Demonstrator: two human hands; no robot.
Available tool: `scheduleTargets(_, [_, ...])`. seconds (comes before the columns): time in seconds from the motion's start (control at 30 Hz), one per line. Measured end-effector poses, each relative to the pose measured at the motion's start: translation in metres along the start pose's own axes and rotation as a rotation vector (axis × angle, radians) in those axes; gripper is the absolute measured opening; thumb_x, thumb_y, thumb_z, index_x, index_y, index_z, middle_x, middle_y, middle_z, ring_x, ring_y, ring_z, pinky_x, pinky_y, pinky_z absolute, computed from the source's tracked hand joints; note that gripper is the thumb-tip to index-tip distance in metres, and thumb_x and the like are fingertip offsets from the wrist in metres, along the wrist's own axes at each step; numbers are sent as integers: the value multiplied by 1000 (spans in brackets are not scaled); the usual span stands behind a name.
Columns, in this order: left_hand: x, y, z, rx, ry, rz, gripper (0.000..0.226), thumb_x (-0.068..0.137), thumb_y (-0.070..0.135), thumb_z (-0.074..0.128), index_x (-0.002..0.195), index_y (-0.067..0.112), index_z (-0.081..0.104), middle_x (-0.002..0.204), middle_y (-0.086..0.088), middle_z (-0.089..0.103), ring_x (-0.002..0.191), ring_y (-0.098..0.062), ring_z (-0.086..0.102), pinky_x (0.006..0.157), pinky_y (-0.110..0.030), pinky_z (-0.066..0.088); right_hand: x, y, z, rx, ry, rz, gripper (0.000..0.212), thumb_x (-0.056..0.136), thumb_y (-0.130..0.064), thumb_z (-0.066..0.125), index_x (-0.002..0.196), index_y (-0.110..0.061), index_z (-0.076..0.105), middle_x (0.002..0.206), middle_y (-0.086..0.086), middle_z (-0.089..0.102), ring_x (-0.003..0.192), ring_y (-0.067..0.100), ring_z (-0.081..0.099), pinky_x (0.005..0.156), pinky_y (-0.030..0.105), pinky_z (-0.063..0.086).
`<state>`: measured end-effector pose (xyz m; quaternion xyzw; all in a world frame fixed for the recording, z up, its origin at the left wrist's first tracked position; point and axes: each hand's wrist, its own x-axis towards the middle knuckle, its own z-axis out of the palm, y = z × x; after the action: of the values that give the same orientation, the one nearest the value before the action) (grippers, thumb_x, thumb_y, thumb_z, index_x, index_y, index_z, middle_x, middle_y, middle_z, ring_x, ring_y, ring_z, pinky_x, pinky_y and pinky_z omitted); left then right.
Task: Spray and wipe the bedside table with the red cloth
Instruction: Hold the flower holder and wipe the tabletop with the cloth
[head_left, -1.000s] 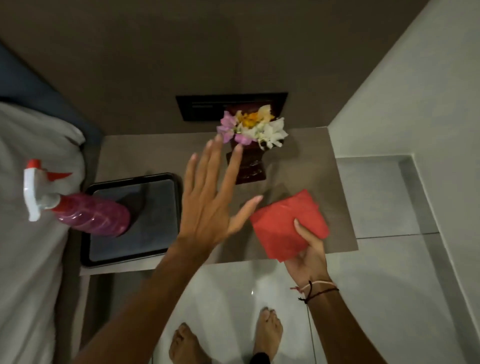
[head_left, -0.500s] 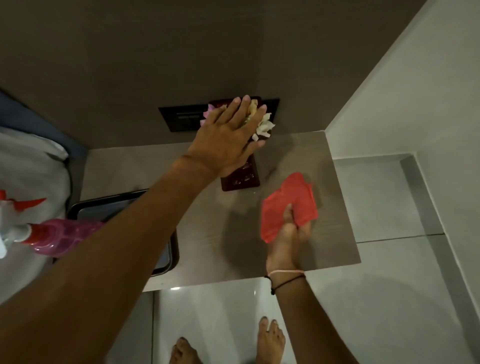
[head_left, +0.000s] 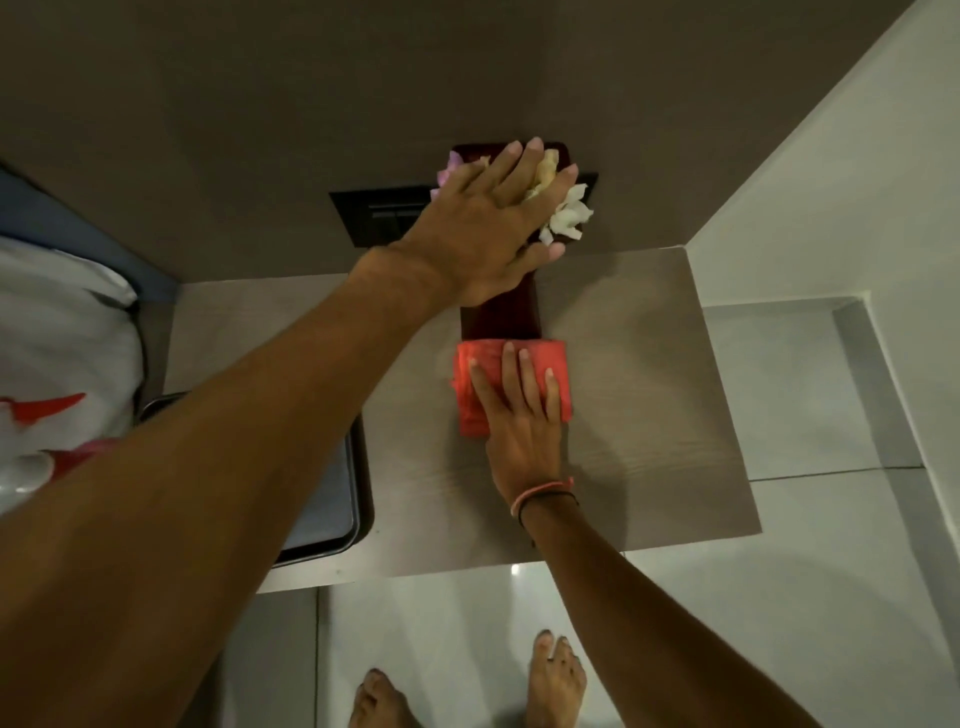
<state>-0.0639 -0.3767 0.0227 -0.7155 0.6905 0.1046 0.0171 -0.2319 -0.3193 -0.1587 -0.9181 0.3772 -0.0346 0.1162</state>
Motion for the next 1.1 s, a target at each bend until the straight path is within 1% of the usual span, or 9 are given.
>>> scheduleTargets(0.1, [-1,2,5,40,29,-6,68,106,51,26,164,24,0,173,-15,-4,161,-29,-1,131,-47,8,0,8,-11,114,-20,37,88,82,-4,63,157,-32,25,168,11,18,154,32,18,123,54,20])
scheduleTargets(0.2, [0,1,3,24,39,-2,69,106,51,27,164,24,2,173,-15,-2,161,-30,1,130,-48,12,-5,9,-28,340,264,181,81,80,5,70,150,-23,43,160,12,38,142,34,42,111,51,45])
scheduleTargets(0.27, [0,0,1,21,39,-4,69,106,51,29,164,24,4,173,-15,-1,161,-30,2,129,-49,13,-8,8,-37,513,503,294,69,85,6,66,148,-14,45,159,17,38,142,32,40,107,49,47])
scheduleTargets(0.33, [0,1,0,28,27,-2,69,105,51,29,164,25,4,173,-15,-1,161,-30,2,129,-50,13,0,5,-46,560,633,320,56,94,-10,56,148,-10,45,159,21,34,146,36,35,110,55,46])
scheduleTargets(0.43, [2,2,-1,36,26,0,69,105,52,29,164,25,4,173,-15,1,161,-31,4,129,-51,14,23,-1,-53,451,566,235,56,97,-27,46,151,-16,38,162,22,27,149,40,29,116,60,35])
scheduleTargets(0.53, [3,1,-1,65,34,-4,68,106,51,27,163,25,3,173,-16,2,161,-32,5,129,-52,16,37,-11,-46,339,368,125,68,88,-17,39,155,-17,30,164,25,18,153,38,15,122,59,22])
scheduleTargets(0.73, [1,2,4,176,59,7,65,107,50,21,163,22,1,172,-17,8,160,-35,10,129,-55,18,25,1,-13,34,132,72,76,91,-16,44,159,-26,13,167,21,9,155,36,9,121,56,23])
scheduleTargets(0.83, [-3,6,6,201,84,-8,64,108,47,20,163,21,1,172,-16,12,159,-37,11,129,-57,18,2,14,-5,-3,40,11,66,95,-14,27,159,-27,17,167,17,11,155,35,9,121,57,22])
scheduleTargets(1.1, [-27,19,18,285,67,4,66,109,43,23,163,18,-5,171,-16,14,160,-37,7,130,-54,13,-54,31,-20,154,229,144,86,79,-3,76,153,-16,36,160,19,34,149,38,29,114,60,38])
